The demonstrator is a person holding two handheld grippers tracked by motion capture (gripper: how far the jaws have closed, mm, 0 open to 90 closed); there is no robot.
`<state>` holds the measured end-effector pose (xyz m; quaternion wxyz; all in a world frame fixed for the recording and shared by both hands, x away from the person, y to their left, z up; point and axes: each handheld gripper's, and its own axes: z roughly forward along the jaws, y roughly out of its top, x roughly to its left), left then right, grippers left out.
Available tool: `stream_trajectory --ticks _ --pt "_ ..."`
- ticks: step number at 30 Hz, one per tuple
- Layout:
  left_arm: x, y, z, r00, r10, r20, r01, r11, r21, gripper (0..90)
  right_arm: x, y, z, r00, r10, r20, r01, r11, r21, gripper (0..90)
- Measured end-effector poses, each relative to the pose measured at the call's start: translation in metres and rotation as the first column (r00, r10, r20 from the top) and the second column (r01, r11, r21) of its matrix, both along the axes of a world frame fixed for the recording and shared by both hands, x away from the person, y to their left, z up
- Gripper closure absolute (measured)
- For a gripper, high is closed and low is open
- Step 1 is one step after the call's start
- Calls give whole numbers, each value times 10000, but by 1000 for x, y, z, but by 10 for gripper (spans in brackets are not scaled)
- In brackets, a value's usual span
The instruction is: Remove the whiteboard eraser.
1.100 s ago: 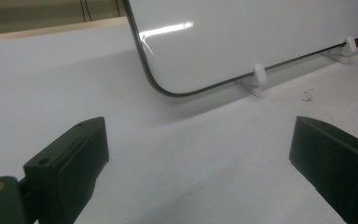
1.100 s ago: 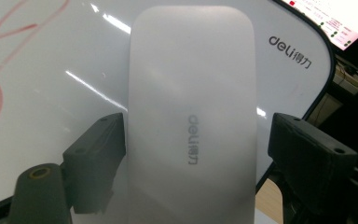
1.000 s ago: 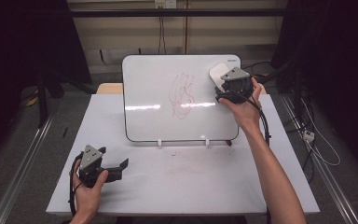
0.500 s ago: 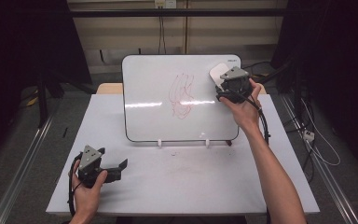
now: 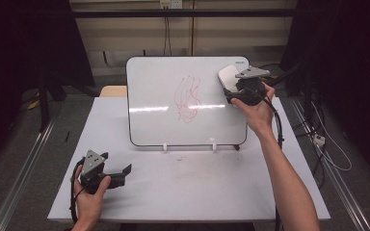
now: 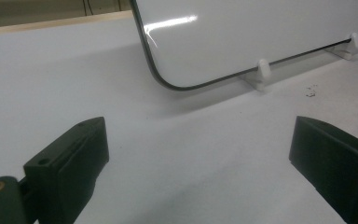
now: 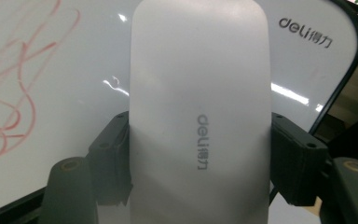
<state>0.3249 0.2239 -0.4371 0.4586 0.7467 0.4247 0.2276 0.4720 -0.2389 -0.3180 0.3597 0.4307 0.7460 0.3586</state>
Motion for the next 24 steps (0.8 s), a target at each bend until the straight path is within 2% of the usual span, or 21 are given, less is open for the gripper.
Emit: stream_trajectory --ticks 4,9,18,21,24 --pt "0 0 0 10000 28 -2 -28 10000 17 49 -9 0 7 9996 17 275 -16 10000 -20 317" --pt "0 0 0 10000 26 73 -26 10000 53 49 -15 0 4 9988 147 459 -150 9999 55 317" --pt "0 3 -1 10000 -67 -47 67 9999 139 49 -26 5 0 9967 331 744 -321 9994 -150 317" --pt "-2 5 0 9999 100 -8 -100 9999 107 51 -29 9 0 9961 370 799 -336 9985 -436 316" --pt "-2 6 0 9997 223 65 -223 9998 9 50 -33 13 1 9944 478 945 -438 9981 -441 317"
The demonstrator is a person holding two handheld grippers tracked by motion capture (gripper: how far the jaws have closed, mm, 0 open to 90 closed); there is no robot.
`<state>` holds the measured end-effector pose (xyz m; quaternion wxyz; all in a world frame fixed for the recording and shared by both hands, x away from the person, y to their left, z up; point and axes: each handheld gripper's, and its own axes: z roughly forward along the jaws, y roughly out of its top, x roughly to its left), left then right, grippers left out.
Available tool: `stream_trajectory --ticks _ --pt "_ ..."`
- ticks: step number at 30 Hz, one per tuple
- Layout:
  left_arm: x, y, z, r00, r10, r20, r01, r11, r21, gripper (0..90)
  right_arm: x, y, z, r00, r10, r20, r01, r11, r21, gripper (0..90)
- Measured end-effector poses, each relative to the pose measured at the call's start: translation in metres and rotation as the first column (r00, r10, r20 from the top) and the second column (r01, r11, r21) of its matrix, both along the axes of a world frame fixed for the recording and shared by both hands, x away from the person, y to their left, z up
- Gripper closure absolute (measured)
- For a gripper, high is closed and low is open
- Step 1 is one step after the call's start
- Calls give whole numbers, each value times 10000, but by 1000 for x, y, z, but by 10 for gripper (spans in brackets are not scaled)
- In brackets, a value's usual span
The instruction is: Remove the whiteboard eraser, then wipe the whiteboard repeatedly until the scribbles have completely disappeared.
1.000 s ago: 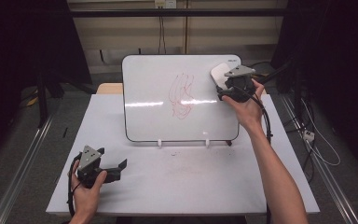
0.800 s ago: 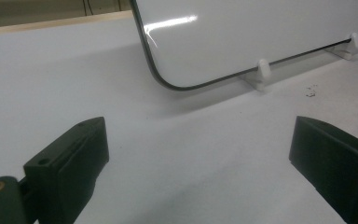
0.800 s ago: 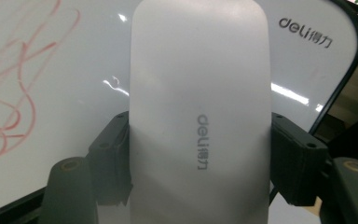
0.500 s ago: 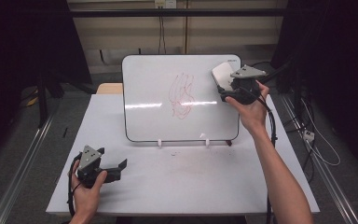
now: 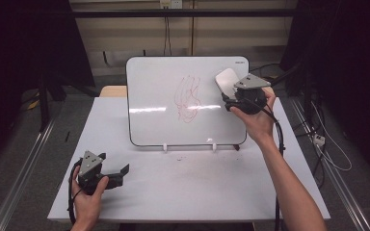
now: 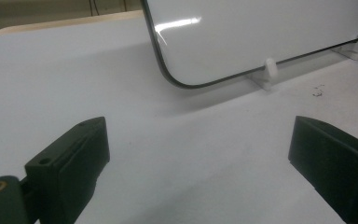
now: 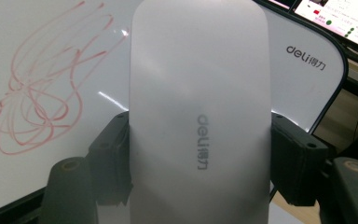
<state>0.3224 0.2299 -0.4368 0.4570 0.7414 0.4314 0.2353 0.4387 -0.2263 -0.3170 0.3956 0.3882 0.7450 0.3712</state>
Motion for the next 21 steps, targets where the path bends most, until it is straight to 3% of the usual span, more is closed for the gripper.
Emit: stream_trajectory --ticks 12,21 --pt "-1 0 0 10000 28 -81 -28 10000 -31 50 -12 9 -9 9992 243 319 -250 9995 206 317" --pt "-1 -3 0 10000 -42 -42 43 9999 98 50 -18 26 -11 9967 688 423 -685 9976 -67 317"
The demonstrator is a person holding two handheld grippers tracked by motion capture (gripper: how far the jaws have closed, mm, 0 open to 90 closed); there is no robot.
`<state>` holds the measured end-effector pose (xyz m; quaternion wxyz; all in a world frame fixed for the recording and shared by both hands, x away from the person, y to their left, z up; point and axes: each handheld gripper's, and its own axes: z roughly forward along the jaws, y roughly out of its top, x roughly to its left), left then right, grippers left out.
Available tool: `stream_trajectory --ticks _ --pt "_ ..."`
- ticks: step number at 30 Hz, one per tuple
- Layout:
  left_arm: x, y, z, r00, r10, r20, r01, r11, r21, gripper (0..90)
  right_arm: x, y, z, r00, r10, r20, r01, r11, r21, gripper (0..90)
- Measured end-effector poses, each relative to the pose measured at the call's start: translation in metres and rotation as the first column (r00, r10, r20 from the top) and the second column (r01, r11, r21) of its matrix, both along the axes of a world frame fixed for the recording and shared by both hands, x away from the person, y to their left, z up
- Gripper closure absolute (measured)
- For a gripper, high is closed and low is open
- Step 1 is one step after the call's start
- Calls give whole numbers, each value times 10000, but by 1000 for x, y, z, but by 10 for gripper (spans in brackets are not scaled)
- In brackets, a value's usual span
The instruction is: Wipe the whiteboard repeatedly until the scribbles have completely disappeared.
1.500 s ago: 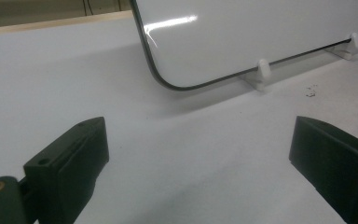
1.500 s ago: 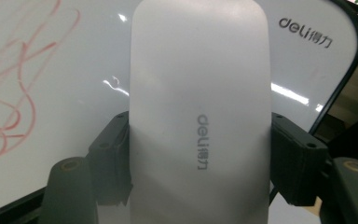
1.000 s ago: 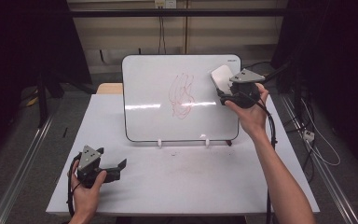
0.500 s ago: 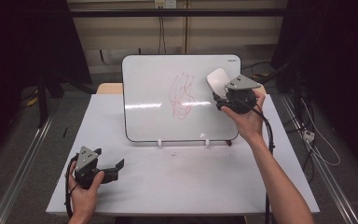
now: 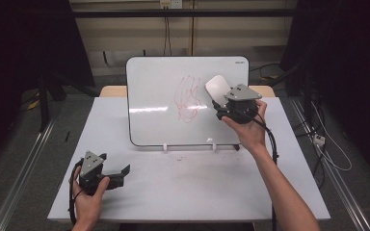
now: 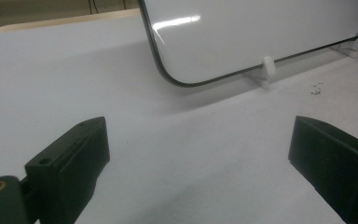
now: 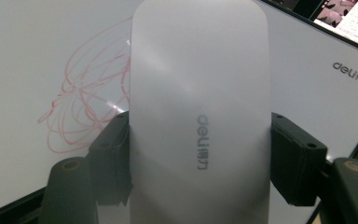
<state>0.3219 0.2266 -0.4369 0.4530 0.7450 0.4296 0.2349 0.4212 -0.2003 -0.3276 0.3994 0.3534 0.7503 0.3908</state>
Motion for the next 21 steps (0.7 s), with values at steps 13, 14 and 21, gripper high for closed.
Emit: stream_trajectory --ticks 13,14,21 --pt "4 0 -1 9999 -102 -2 102 9999 -22 52 12 36 -3 9988 497 -43 -499 9962 -711 317" --pt "4 0 -1 9999 -113 -2 113 9999 -48 52 12 39 -1 9987 503 18 -500 9955 -807 317" --pt "4 1 -1 10000 -80 -11 80 10000 -9 52 26 53 8 9990 384 236 -356 9935 -1078 317"
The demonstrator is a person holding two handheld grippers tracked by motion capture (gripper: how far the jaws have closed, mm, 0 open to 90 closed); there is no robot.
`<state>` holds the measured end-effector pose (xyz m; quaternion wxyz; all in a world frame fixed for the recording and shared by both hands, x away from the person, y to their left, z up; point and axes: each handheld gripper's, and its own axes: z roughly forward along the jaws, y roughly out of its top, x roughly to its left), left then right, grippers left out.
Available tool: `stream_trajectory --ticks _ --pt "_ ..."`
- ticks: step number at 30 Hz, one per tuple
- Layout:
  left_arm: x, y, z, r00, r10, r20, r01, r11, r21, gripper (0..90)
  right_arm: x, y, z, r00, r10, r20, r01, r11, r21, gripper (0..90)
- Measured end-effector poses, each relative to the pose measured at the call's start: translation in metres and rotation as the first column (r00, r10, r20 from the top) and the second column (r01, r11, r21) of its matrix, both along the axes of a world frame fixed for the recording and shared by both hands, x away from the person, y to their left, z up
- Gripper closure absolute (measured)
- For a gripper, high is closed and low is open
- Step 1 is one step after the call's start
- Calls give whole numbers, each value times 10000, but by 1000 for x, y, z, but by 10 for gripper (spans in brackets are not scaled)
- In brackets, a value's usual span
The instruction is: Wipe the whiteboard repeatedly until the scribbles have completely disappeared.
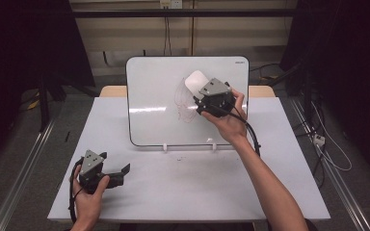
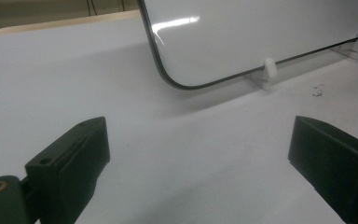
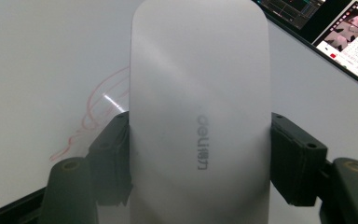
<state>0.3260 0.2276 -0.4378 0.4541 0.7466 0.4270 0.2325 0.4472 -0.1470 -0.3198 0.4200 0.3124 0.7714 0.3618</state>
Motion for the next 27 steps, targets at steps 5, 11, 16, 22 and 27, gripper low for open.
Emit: stream_trajectory --ticks 5,11,16,22,27 --pt "0 0 0 10000 -73 2 73 10000 -42 52 14 7 2 9999 -116 -72 115 9999 -124 317" --pt "0 0 1 9999 -106 5 106 9999 -45 52 28 2 7 9984 -539 -161 543 9982 241 317" --pt "1 0 0 9999 -126 -38 126 9999 -25 52 36 1 9 9971 -742 -149 742 9972 -48 317" --pt "1 1 -1 9999 -106 -130 105 9999 -113 52 43 7 2 9954 -931 -243 922 9951 -347 317" --pt "0 0 0 9998 -151 -111 150 9999 -64 51 47 13 -2 9915 -1294 -157 1277 9884 -816 317"
